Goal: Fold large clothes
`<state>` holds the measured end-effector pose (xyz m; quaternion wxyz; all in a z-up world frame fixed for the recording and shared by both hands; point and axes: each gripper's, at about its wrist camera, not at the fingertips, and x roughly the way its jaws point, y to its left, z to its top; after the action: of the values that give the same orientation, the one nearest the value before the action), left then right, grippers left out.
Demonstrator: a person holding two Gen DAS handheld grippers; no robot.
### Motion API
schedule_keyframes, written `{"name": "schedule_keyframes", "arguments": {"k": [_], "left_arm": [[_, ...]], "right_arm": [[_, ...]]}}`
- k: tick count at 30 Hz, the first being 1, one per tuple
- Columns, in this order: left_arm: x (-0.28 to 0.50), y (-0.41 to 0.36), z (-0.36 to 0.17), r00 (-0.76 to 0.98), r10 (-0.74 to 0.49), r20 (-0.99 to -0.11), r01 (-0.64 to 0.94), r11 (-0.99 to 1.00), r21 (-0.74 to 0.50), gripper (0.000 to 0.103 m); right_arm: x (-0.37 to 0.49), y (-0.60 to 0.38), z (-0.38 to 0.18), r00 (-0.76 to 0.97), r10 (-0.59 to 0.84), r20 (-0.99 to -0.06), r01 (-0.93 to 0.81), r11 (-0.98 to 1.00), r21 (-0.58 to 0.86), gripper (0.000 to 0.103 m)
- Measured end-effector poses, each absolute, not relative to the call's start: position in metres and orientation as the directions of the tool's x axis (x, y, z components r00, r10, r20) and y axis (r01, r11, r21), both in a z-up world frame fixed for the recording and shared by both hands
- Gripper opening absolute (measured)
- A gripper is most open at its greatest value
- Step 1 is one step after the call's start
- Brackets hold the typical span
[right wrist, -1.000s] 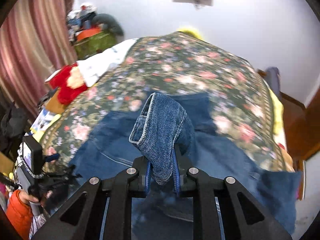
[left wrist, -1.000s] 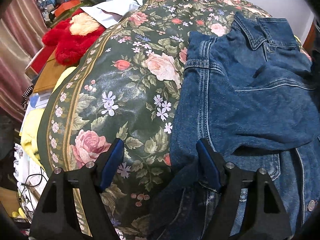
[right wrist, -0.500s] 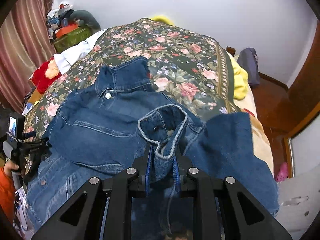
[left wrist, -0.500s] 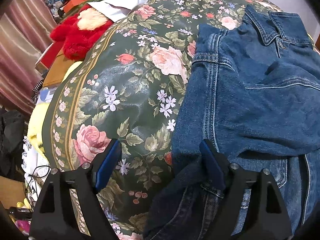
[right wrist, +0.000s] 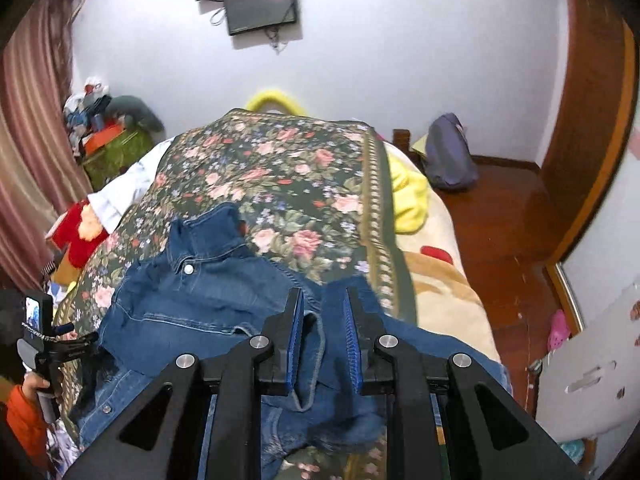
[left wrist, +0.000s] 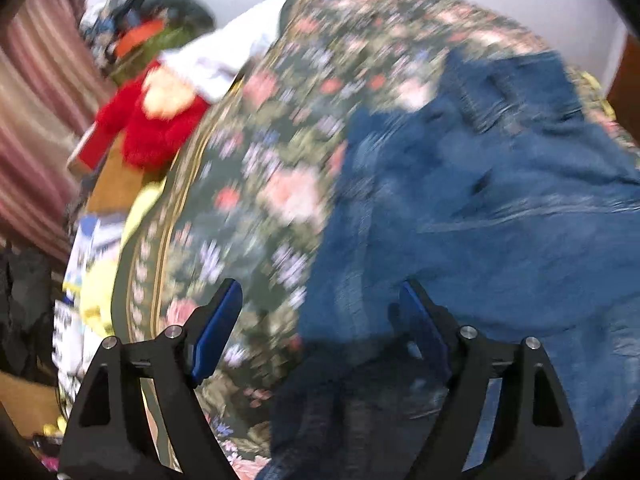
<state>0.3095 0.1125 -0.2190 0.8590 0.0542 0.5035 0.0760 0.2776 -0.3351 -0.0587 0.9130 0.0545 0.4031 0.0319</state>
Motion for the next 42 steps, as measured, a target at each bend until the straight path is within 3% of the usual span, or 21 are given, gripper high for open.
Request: {"name": "schedule_keyframes", "arguments": {"k": [6,14,17,18,19,20,22,23,31,34,39,42], "left_arm": [[0.326,0.042,-0.177,0.556,0.026,-0.831,0.079,0.993,0.084,0.081],[0.349,-0.064,-0.182,0.495,-0.123,-0.86,0.282,0.959,0.025,0.081],[0.351,-0.098,-0.186,0.483,-0.135,-0.865,0.343,0.938,0.045,0.081],[0.351,-0.107,-0.186,0.482,-0.142,-0.865,0.361,0.932,0.048,0.081],[0.352,-0.117,-0.186,0.479,-0.151,-0.865,0.376,0.925,0.047,0.081],[0.353,-0.125,-0.187,0.474,-0.16,-0.866,0.391,0.919,0.044,0.081],[0.357,-0.14,-0.19,0.463,-0.175,-0.869,0.414,0.909,0.038,0.081],[0.36,-0.148,-0.193,0.456,-0.177,-0.872,0.42,0.907,0.035,0.081],[0.369,-0.199,-0.231,0.383,-0.14,-0.913,0.477,0.876,0.066,0.082],[0.367,-0.206,-0.237,0.406,-0.119,-0.906,0.485,0.868,0.104,0.082],[0.371,-0.198,-0.235,0.394,-0.135,-0.909,0.46,0.885,0.068,0.085],[0.371,-0.192,-0.232,0.404,-0.131,-0.905,0.438,0.897,0.066,0.085]], "right_arm": [[0.275,-0.365,-0.088,0.591,0.041,-0.805,0.031,0.997,0.074,0.016],[0.275,-0.388,-0.212,0.306,-0.052,-0.95,0.044,0.998,-0.041,0.016],[0.261,-0.398,-0.221,0.36,-0.001,-0.933,0.026,1.0,0.008,0.018],[0.259,-0.403,-0.22,0.363,-0.001,-0.932,0.035,0.999,0.012,0.022],[0.256,-0.407,-0.219,0.364,-0.017,-0.931,0.049,0.999,0.001,0.036],[0.254,-0.411,-0.219,0.365,-0.053,-0.929,0.066,0.997,-0.031,0.062],[0.25,-0.418,-0.219,0.382,-0.14,-0.914,0.095,0.989,-0.112,0.088],[0.247,-0.423,-0.22,0.389,-0.162,-0.907,0.107,0.986,-0.131,0.091],[0.219,-0.478,-0.207,0.397,-0.033,-0.917,0.245,0.967,0.071,0.091],[0.207,-0.497,-0.21,0.388,0.086,-0.918,0.289,0.934,0.21,0.091],[0.189,-0.51,-0.225,0.382,0.27,-0.884,0.384,0.823,0.418,0.091],[0.194,-0.516,-0.23,0.404,0.288,-0.868,0.417,0.787,0.455,0.084]]}}
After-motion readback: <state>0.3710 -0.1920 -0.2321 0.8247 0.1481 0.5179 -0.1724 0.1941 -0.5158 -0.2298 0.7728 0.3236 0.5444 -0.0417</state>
